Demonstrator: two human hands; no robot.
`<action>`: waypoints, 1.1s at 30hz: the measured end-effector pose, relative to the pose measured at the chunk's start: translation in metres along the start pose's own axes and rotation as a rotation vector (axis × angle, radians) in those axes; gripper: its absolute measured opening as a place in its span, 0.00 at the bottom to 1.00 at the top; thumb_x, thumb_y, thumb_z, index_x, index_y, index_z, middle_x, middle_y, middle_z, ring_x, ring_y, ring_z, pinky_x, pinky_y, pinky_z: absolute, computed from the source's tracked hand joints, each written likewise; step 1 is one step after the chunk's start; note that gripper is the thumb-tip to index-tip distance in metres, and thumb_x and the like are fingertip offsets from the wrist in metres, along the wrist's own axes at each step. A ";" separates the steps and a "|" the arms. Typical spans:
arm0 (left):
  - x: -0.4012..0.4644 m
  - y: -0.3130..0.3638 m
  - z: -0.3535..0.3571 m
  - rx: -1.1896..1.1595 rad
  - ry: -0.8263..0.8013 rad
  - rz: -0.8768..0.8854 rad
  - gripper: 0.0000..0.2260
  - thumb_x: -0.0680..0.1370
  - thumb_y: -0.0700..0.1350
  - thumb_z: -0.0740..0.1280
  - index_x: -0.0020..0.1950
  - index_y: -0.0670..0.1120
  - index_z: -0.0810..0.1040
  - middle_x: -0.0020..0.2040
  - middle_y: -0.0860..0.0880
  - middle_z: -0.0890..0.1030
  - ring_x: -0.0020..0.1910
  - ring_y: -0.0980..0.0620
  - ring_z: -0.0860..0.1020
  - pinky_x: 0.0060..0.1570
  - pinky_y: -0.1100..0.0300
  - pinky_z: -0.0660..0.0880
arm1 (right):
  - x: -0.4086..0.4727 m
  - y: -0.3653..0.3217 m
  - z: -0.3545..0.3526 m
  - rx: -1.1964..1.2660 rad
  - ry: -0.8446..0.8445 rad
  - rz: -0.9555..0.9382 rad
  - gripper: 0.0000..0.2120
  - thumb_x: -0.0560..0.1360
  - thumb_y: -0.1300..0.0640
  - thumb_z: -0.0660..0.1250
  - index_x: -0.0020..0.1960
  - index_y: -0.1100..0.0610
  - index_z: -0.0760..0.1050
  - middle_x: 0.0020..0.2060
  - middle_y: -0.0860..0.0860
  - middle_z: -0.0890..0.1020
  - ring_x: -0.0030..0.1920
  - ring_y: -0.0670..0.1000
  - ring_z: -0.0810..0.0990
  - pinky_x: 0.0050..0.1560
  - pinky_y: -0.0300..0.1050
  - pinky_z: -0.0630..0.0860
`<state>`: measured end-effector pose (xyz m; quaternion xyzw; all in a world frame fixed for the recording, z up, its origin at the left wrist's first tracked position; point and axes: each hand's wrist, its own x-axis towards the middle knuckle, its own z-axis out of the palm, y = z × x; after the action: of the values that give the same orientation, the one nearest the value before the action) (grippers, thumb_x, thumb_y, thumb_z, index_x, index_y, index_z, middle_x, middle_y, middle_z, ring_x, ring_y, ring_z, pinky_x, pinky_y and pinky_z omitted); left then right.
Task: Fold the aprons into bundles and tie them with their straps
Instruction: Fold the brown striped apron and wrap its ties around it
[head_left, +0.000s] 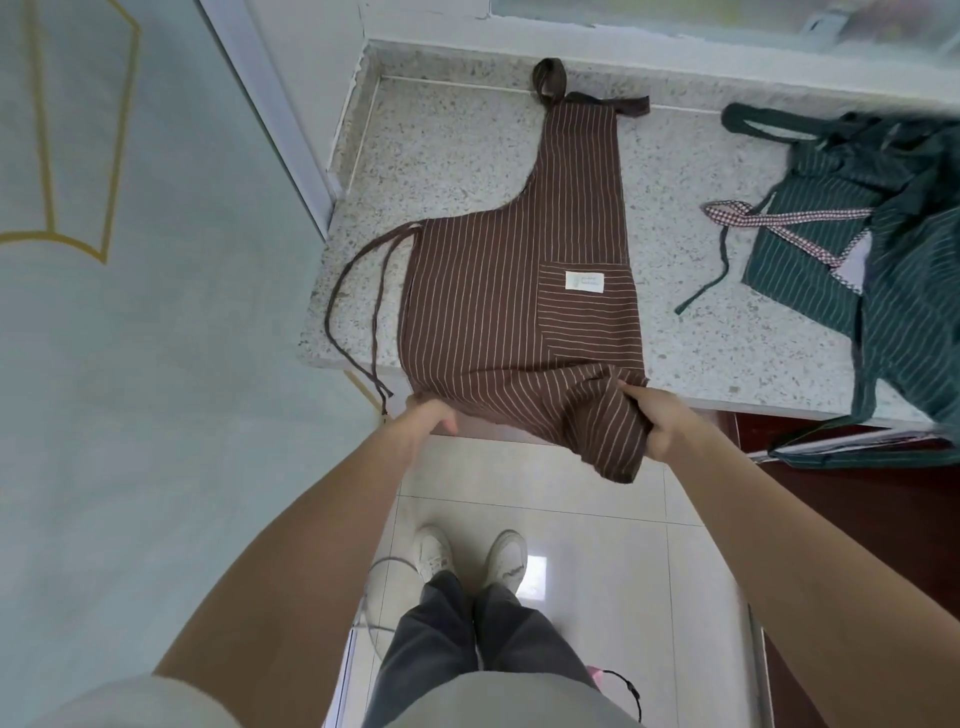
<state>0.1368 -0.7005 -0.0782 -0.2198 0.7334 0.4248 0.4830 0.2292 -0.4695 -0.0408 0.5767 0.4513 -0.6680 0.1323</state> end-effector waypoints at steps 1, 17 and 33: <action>0.000 0.000 0.001 -0.066 -0.003 0.033 0.30 0.75 0.35 0.64 0.74 0.41 0.58 0.69 0.42 0.67 0.68 0.42 0.65 0.64 0.50 0.63 | 0.000 0.000 -0.001 0.027 -0.036 0.006 0.16 0.80 0.56 0.60 0.65 0.63 0.71 0.53 0.59 0.80 0.49 0.57 0.79 0.48 0.51 0.76; -0.033 0.029 -0.047 -0.230 -0.175 0.230 0.22 0.73 0.44 0.71 0.66 0.45 0.70 0.59 0.45 0.79 0.57 0.48 0.77 0.56 0.53 0.74 | -0.010 -0.014 -0.007 0.243 -0.131 -0.220 0.20 0.76 0.68 0.62 0.63 0.51 0.69 0.48 0.56 0.80 0.35 0.49 0.83 0.32 0.42 0.80; -0.077 0.157 -0.044 -0.626 0.006 0.417 0.13 0.78 0.32 0.61 0.62 0.35 0.75 0.47 0.43 0.79 0.42 0.53 0.77 0.43 0.63 0.79 | -0.033 -0.111 -0.012 0.664 -0.294 -0.260 0.21 0.75 0.77 0.43 0.59 0.70 0.70 0.51 0.62 0.76 0.51 0.56 0.80 0.43 0.41 0.81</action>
<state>0.0325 -0.6588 0.0627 -0.2039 0.5985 0.7170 0.2936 0.1696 -0.4099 0.0393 0.4242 0.2558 -0.8646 -0.0841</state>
